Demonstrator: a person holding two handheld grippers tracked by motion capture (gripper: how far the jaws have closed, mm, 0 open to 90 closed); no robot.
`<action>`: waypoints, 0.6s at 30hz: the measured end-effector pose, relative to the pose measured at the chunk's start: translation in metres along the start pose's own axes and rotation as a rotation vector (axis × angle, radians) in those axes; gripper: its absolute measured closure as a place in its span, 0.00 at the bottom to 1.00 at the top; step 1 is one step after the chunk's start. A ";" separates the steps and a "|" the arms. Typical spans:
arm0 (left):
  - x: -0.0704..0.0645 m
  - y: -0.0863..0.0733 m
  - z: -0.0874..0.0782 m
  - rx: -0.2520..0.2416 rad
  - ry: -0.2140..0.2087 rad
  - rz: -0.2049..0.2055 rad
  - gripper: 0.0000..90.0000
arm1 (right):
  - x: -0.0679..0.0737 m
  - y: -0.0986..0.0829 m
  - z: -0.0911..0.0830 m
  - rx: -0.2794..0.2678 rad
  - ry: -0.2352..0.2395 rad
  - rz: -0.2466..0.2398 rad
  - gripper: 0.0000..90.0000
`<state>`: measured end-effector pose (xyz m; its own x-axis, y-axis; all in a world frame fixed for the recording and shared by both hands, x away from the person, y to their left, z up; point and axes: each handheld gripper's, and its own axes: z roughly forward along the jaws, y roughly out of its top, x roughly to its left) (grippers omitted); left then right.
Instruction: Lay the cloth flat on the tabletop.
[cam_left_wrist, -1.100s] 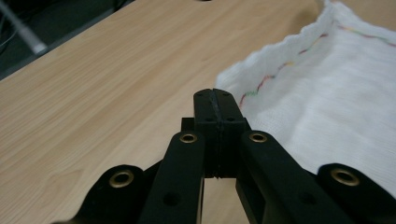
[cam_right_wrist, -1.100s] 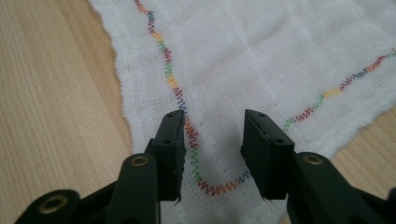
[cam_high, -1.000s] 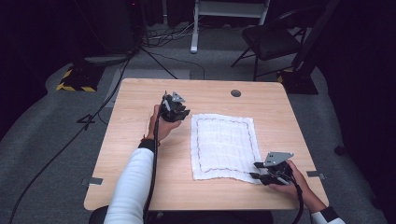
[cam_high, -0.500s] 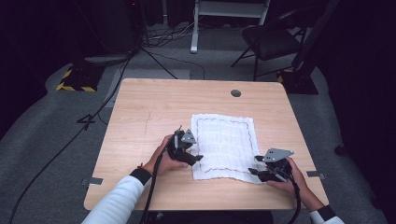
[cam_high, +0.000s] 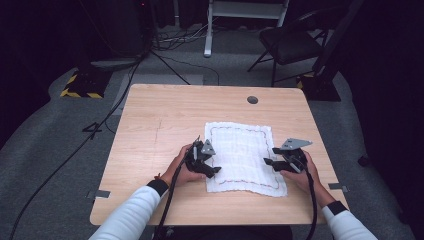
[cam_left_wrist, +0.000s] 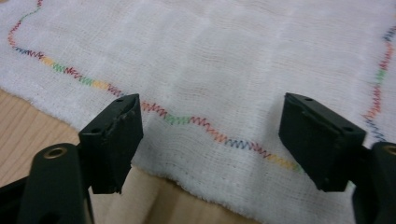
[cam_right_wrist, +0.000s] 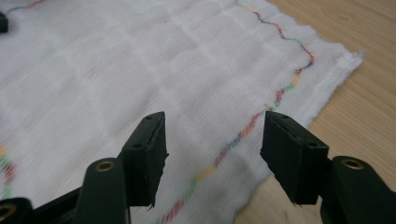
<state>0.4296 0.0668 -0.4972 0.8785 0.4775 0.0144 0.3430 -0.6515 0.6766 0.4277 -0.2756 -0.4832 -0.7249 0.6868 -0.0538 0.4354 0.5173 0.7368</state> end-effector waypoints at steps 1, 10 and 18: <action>0.000 0.000 0.000 0.000 0.000 0.000 0.23 | -0.003 0.003 0.006 0.000 0.005 0.015 0.46; 0.026 -0.006 -0.001 -0.014 0.001 -0.040 0.22 | -0.021 0.023 0.042 0.057 0.011 0.060 0.44; 0.024 -0.014 -0.011 0.005 0.019 -0.057 0.22 | -0.021 0.034 0.051 0.077 -0.026 0.024 0.40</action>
<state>0.4424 0.0937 -0.4981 0.8510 0.5251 -0.0099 0.3941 -0.6259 0.6730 0.4850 -0.2466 -0.4913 -0.7005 0.7116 -0.0548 0.4928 0.5379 0.6840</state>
